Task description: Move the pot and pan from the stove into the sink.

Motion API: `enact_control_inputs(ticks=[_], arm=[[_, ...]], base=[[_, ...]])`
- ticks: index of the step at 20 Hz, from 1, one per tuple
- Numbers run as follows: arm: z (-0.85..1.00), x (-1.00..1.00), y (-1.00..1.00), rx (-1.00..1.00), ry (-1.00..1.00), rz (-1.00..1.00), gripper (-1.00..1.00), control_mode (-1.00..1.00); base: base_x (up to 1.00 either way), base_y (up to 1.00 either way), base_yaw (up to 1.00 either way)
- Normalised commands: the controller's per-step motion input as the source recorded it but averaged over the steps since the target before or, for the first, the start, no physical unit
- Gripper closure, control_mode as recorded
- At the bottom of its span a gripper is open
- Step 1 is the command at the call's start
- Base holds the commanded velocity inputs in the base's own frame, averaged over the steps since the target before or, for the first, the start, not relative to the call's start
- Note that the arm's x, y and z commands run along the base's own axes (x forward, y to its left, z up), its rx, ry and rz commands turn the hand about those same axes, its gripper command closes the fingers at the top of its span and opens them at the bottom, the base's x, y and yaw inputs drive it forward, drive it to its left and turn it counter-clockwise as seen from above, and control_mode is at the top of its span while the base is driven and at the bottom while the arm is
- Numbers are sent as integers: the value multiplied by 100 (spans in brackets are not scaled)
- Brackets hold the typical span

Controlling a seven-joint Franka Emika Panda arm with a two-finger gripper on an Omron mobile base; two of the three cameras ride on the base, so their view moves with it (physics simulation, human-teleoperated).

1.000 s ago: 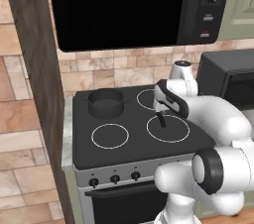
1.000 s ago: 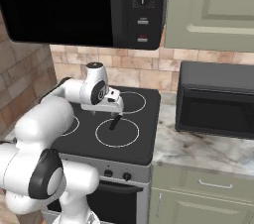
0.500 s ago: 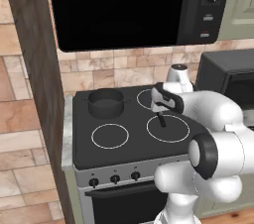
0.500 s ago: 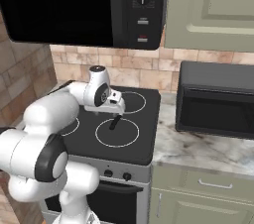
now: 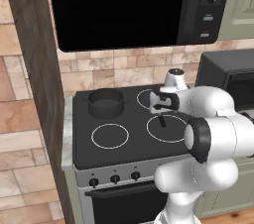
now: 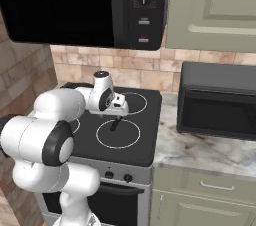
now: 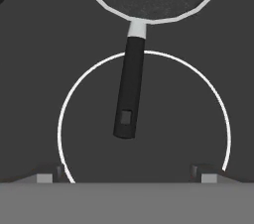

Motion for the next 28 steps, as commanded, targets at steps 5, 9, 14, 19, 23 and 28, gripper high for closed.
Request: enact_control_inputs(ticks=[5,9,14,19,23,28], arm=[[-33,20,-7,-1,-5,0,-100,-100],[-33,16,-8,0,-5,0,-100,-100],[-30,21,-3,0,-5,0,-100,-100],[-27,20,0,0,-2,0,-100,-100],[-22,14,0,0,-2,0,-100,-100],[-16,8,0,0,-1,0,-100,-100]], base=[[0,0,0],[0,0,0],[0,0,0],[0,0,0],[0,0,0],[0,0,0]])
